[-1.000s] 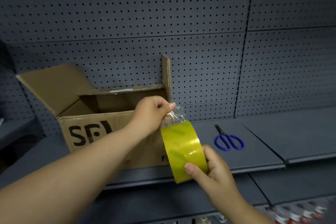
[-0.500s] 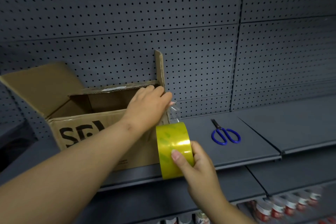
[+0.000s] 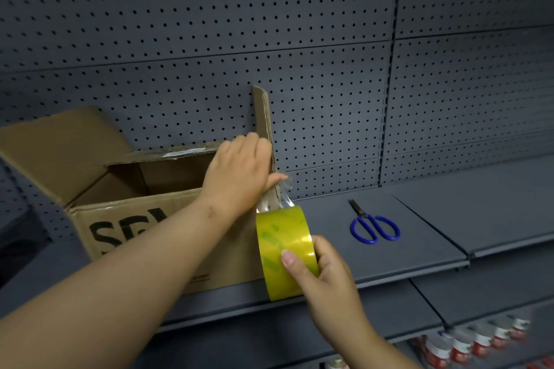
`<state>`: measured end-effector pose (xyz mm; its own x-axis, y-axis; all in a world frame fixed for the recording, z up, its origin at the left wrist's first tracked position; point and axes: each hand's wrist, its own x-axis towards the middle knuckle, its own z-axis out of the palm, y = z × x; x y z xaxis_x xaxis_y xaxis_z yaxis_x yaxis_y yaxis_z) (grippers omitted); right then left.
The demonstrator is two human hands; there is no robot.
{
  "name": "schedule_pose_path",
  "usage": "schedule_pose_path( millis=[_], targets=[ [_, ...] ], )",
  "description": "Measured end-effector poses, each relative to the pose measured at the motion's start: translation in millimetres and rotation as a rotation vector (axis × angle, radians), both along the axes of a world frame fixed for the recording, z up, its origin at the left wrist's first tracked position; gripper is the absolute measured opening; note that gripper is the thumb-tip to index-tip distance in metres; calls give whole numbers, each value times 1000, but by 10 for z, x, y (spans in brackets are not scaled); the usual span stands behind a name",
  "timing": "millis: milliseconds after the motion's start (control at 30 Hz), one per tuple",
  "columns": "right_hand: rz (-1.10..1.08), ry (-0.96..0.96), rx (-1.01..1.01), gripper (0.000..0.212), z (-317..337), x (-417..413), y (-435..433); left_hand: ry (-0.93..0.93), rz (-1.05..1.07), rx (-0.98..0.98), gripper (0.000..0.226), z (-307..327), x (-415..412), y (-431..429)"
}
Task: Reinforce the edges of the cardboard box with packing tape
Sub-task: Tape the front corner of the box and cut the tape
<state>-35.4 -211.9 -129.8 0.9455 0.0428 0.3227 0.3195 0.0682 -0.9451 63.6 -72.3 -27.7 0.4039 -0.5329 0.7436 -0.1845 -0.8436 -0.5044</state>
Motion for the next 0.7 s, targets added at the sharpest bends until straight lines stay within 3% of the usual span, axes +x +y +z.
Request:
schedule_pose_path(
  millis=[133,200,400,533,700],
  targets=[
    [33,13,8,30,-23,9,23,-85,-313,244,10,-58,40,54],
    [21,14,0,36,-36,25,23,-65,-408,372,14,-54,56,101],
    [9,9,-25,38,-46,72,-9,147,-403,589,28,64,177,265],
    [28,14,-27,44,-21,98,-56,192,-347,637,31,82,224,274],
    [30,17,-30,33,-26,130,-106,203,-313,664,37,103,219,320]
  ],
)
